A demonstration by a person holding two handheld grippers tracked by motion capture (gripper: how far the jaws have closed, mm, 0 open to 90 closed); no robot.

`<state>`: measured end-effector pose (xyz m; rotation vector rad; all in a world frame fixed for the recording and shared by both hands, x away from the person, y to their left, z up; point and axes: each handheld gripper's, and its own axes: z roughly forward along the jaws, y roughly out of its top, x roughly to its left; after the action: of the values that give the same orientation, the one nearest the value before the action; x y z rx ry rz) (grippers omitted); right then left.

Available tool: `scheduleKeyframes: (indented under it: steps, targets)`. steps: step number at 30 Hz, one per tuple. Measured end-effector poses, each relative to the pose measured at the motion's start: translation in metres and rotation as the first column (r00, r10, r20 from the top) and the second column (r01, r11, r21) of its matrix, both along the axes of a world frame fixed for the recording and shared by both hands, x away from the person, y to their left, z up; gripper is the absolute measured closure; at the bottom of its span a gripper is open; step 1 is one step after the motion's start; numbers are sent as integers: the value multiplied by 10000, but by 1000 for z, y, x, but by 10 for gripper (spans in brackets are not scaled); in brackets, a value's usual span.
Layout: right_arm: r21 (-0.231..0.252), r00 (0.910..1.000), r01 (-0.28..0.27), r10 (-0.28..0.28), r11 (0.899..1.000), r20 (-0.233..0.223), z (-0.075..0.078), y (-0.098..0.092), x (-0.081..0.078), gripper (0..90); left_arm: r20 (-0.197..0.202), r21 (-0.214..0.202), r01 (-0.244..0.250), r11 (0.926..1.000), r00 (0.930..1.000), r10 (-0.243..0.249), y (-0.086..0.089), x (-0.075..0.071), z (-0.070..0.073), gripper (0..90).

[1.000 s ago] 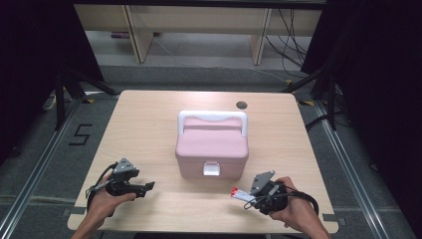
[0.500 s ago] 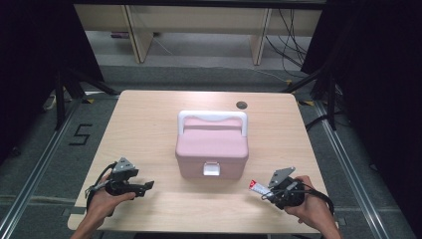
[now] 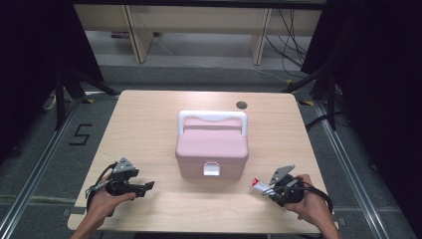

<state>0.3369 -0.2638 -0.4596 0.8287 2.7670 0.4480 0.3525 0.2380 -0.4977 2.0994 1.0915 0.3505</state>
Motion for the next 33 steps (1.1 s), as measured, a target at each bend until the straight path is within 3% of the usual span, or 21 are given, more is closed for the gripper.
scheduleKeyframes:
  steps: [6,7,8,15,33]
  targets:
    - [-240,9998,208,-207,9995,52,-4,-5,8,697,40,-1,31,10000,10000,-31,0,0,0,210]
    - [-240,9981,606,-608,9979,-88,-5,-4,6,697,14,3,52,10000,10000,-52,0,0,0,210]
    - [-281,9987,498,-499,9984,-55,-6,-5,7,697,35,-27,34,10000,10000,-34,-1,0,0,210]
    - [-117,9959,894,-896,9959,-146,-9,-11,8,697,-69,7,55,10000,10000,-55,-1,0,1,210]
    - [-191,9968,759,-763,9969,-245,-15,-13,12,696,36,-12,-30,10000,10000,30,0,0,0,210]
